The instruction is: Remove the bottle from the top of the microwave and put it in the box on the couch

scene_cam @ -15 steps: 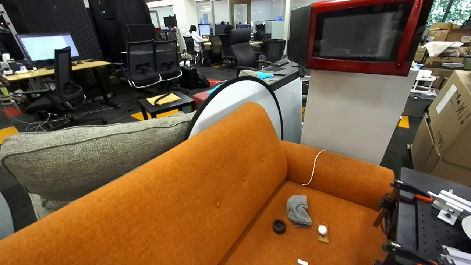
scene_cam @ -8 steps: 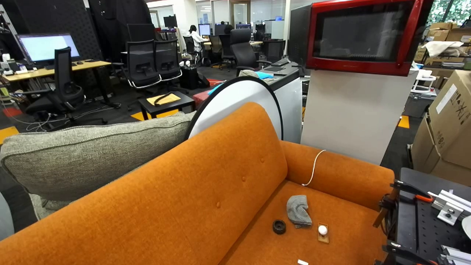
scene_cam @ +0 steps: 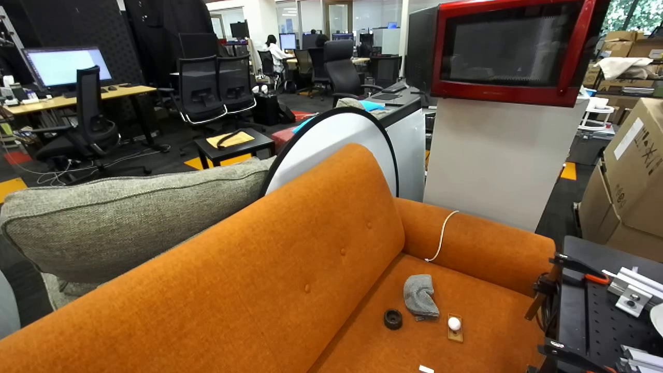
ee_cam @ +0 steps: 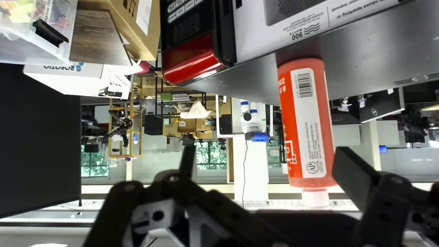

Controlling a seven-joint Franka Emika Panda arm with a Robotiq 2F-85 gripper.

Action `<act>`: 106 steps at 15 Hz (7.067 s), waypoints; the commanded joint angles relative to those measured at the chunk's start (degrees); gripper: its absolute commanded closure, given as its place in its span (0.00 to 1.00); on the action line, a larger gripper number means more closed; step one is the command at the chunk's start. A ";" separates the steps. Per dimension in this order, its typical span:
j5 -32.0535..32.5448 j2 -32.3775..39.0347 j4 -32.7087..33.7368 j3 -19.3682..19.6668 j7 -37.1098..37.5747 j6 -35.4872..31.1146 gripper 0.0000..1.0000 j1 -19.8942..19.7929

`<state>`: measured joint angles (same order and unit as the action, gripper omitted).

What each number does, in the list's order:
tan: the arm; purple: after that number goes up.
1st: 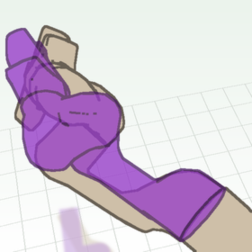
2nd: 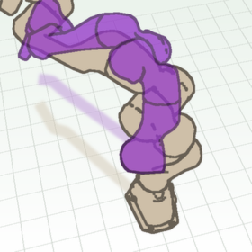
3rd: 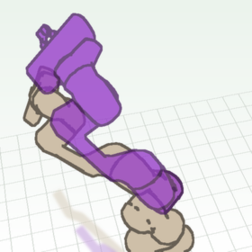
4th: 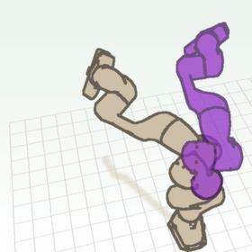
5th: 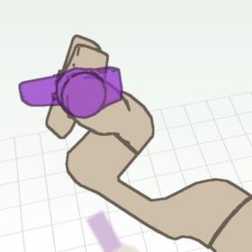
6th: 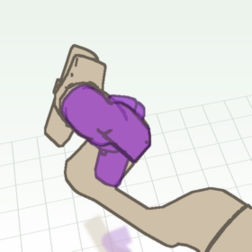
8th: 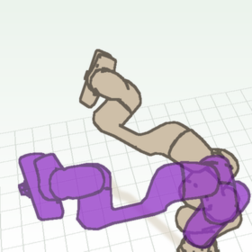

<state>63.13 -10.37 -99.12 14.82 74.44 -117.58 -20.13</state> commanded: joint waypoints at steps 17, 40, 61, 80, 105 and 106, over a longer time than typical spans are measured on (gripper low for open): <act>-0.05 10.62 7.20 5.42 0.91 -4.75 0.00 -0.81; -12.16 33.42 34.91 7.49 -6.05 -5.10 0.00 -6.39; -16.97 29.66 39.69 5.38 -8.03 0.34 0.73 -5.53; -15.91 -7.18 -3.86 -8.08 -14.39 0.63 0.73 12.81; -30.47 -18.15 -28.83 -23.55 -12.53 -1.53 0.73 21.86; -32.18 -17.99 -30.10 -24.98 -12.06 -1.83 0.73 23.05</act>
<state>34.44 -27.28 -126.45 -8.22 63.07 -117.09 1.82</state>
